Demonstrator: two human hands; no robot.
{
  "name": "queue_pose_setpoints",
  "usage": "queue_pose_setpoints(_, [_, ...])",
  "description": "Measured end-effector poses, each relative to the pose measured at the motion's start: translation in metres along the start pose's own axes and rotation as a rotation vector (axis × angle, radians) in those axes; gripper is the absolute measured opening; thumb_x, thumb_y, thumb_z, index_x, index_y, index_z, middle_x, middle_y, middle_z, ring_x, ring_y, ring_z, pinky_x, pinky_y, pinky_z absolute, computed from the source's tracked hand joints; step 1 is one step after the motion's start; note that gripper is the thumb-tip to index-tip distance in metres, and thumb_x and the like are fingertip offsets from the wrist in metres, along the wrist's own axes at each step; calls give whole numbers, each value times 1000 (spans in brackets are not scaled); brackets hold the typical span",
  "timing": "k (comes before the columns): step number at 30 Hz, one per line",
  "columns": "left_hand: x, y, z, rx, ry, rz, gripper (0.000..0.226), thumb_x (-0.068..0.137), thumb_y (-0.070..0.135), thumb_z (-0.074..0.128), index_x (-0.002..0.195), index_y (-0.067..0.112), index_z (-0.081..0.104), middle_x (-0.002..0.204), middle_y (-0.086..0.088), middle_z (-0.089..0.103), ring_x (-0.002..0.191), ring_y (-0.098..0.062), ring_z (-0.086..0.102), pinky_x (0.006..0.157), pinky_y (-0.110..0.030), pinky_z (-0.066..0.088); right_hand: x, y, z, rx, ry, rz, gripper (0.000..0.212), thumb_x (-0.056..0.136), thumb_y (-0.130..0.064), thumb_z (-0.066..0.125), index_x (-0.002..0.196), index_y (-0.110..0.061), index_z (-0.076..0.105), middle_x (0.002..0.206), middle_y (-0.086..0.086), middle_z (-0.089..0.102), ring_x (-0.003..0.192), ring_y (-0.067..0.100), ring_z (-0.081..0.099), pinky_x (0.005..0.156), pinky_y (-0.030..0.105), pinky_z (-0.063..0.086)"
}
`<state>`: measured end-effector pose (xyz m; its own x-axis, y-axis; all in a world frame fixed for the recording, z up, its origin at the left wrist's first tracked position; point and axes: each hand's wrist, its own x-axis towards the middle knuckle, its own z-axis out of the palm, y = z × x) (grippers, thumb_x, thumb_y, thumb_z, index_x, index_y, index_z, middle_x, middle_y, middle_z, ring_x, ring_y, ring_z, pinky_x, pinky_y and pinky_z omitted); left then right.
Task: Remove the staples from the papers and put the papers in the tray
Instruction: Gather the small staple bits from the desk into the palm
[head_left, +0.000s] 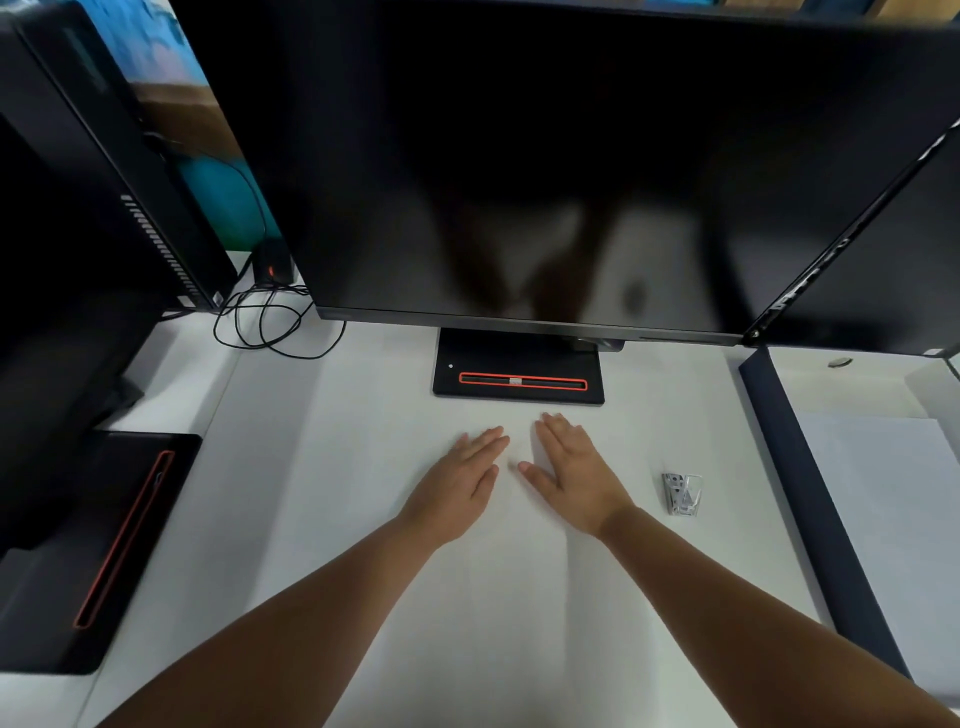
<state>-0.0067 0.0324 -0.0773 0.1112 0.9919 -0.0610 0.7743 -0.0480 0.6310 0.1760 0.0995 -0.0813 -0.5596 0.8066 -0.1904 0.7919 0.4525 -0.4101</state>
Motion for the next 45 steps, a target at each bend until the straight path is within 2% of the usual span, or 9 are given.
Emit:
queue_pose_setpoints(2, [1,-8,2,164,1,41,65,94,42,9,146,12,36,156,0,27,145,-6,11,122,-37,2,-6,-2,5,-12,-38,-62,91,80,-72,2,150,-15,12,159,0,8,145,9,-2,117,26,-5])
queue_pose_setpoints(9, [-12,-24,1,388,-88,-152,97,75,64,-19,153,15,10,162,-6,-1,148,-18,-8,119,-39,-11,-33,14,11,5,113,99,99,77,-78,-4,150,-12,6,159,2,4,141,4,-9,117,29,-8])
queue_pose_setpoints(14, [-15,-19,9,402,-141,-117,96,74,70,-16,153,16,-4,161,2,-11,147,-11,-15,120,-41,-11,-49,13,14,-143,17,113,95,79,-76,-2,148,-10,-10,155,0,-16,142,13,-20,116,33,-13])
queue_pose_setpoints(22, [-23,6,5,124,-180,-3,54,103,38,23,152,22,9,157,16,-1,140,8,-6,110,-10,-8,-43,-3,21,48,5,-83,84,87,-69,13,149,-16,-3,159,0,-3,144,6,-11,116,24,-9])
queue_pose_setpoints(28, [-30,2,3,-40,-92,-61,50,103,31,31,151,26,17,159,16,10,144,2,11,112,-10,8,-11,-4,4,37,-48,-12,77,90,-62,18,150,-18,-2,159,-3,-3,145,9,-8,116,27,-8])
queue_pose_setpoints(34, [-31,-13,4,255,-14,-30,67,95,50,7,151,16,21,160,4,13,147,-8,10,122,-35,-1,-21,-11,19,9,-50,-129,60,100,-44,23,151,-16,7,159,-3,2,145,8,-6,115,25,-10])
queue_pose_setpoints(39, [-33,-22,9,359,-69,-138,104,71,65,-26,152,9,8,161,-8,0,149,-20,-6,118,-34,-9,-43,-6,11,263,14,-99,59,101,-32,36,150,-21,7,153,-15,2,139,-6,-6,113,13,-7])
queue_pose_setpoints(42, [-27,-13,13,374,-135,-126,86,87,63,-11,152,8,1,161,-7,-6,148,-18,-11,120,-35,-9,-57,12,9,173,32,-45,66,98,-45,35,150,-18,4,155,-10,2,143,1,-5,115,18,-6])
queue_pose_setpoints(45, [-21,3,21,373,-208,-68,67,100,49,14,152,10,-2,161,-4,-10,147,-14,-14,120,-35,-9,-68,26,17,-4,38,23,86,85,-72,5,150,-16,2,158,-3,1,143,7,-12,116,26,-9])
